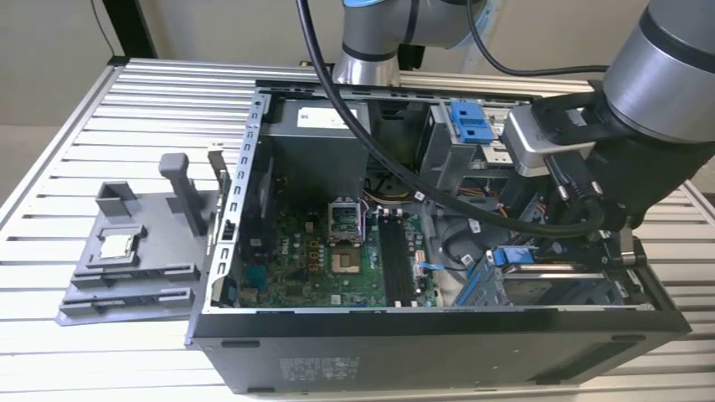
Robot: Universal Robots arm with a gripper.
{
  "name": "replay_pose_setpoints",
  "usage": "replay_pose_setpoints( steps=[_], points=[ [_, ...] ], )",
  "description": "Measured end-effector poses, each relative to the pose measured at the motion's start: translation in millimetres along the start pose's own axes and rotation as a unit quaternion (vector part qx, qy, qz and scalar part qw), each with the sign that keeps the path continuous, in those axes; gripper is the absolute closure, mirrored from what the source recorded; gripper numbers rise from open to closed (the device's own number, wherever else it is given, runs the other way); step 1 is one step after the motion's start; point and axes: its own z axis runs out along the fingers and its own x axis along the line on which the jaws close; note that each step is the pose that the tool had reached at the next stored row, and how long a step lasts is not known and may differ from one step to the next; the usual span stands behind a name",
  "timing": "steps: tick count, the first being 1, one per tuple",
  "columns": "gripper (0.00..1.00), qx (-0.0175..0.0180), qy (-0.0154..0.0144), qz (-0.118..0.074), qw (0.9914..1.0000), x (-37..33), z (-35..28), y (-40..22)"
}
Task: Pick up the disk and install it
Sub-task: 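Insert the second disk wire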
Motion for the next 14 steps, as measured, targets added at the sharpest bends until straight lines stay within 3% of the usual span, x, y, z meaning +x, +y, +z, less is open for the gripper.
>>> replay_pose_setpoints(
  steps=[14],
  points=[
    [1.0,0.0009,0.0015,0.014,0.9999,-1.4,3.9,-0.9]
  ],
)
